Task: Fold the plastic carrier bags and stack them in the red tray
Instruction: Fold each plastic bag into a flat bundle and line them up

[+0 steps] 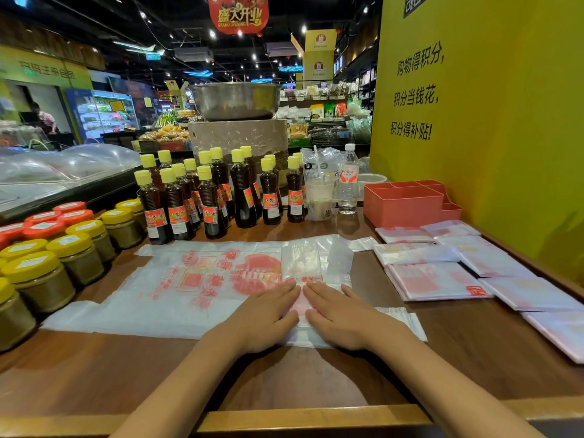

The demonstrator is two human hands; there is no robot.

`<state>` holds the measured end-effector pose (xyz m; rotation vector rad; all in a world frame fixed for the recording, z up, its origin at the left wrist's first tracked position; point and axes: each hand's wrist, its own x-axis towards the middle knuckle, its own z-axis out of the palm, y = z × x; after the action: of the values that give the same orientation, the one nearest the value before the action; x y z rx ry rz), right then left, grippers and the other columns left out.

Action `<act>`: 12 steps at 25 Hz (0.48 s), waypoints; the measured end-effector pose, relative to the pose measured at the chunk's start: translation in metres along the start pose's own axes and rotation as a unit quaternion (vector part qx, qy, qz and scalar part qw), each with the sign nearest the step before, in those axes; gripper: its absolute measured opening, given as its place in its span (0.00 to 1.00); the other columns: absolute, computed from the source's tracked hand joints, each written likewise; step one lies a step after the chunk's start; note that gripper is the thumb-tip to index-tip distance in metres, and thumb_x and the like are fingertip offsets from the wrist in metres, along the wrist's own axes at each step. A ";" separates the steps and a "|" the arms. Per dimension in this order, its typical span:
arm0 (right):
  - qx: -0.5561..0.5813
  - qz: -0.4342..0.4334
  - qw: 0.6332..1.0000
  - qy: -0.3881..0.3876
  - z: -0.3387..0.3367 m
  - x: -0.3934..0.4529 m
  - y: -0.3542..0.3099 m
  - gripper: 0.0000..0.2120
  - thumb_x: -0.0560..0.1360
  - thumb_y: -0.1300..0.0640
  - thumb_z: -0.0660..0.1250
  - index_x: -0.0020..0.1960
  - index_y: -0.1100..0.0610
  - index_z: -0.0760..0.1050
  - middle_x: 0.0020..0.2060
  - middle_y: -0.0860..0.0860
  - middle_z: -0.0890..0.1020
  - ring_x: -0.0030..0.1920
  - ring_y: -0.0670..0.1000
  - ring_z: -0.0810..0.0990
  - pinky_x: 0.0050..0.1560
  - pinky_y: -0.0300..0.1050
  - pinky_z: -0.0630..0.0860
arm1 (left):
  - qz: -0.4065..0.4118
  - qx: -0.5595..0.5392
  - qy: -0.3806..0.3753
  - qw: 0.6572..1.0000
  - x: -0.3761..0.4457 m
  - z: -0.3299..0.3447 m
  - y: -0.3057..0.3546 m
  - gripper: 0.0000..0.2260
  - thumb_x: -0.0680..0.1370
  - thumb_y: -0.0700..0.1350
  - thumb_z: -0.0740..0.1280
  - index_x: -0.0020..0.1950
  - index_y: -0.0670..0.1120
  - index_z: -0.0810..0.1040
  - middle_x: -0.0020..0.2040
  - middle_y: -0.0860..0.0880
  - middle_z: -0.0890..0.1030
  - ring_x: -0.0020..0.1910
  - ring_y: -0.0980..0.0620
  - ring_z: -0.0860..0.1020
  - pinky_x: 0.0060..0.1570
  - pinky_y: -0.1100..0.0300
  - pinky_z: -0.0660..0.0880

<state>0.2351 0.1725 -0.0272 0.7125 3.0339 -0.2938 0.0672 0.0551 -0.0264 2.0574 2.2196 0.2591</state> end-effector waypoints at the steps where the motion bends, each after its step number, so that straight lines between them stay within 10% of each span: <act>1: 0.003 -0.001 1.000 -0.004 -0.001 -0.001 0.000 0.29 0.85 0.43 0.43 0.83 0.50 0.42 0.81 0.45 0.44 0.80 0.42 0.41 0.79 0.53 0.37 | -0.003 0.003 0.001 1.000 0.000 0.000 -0.001 0.29 0.83 0.60 0.50 0.82 0.53 0.50 0.82 0.54 0.48 0.80 0.59 0.48 0.78 0.57 0.48; 7: 0.129 -0.020 0.991 0.040 -0.012 -0.017 0.009 0.26 0.83 0.43 0.52 0.81 0.44 0.56 0.80 0.40 0.56 0.79 0.42 0.54 0.79 0.46 0.47 | 0.013 -0.048 0.012 0.999 -0.011 -0.007 -0.006 0.38 0.74 0.72 0.62 0.80 0.59 0.58 0.79 0.63 0.56 0.72 0.67 0.54 0.73 0.60 0.53; 12: 0.297 0.013 0.951 0.079 -0.032 -0.031 0.011 0.24 0.76 0.51 0.63 0.70 0.36 0.70 0.65 0.31 0.70 0.66 0.38 0.68 0.63 0.39 0.68 | -0.027 -0.216 0.115 0.969 -0.010 -0.009 -0.011 0.26 0.72 0.76 0.60 0.64 0.64 0.75 0.63 0.67 0.76 0.61 0.65 0.73 0.64 0.58 0.73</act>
<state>0.2685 0.1745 0.0038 0.8240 3.0771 -1.2398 0.0554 0.0441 -0.0206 1.8018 2.0907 0.9258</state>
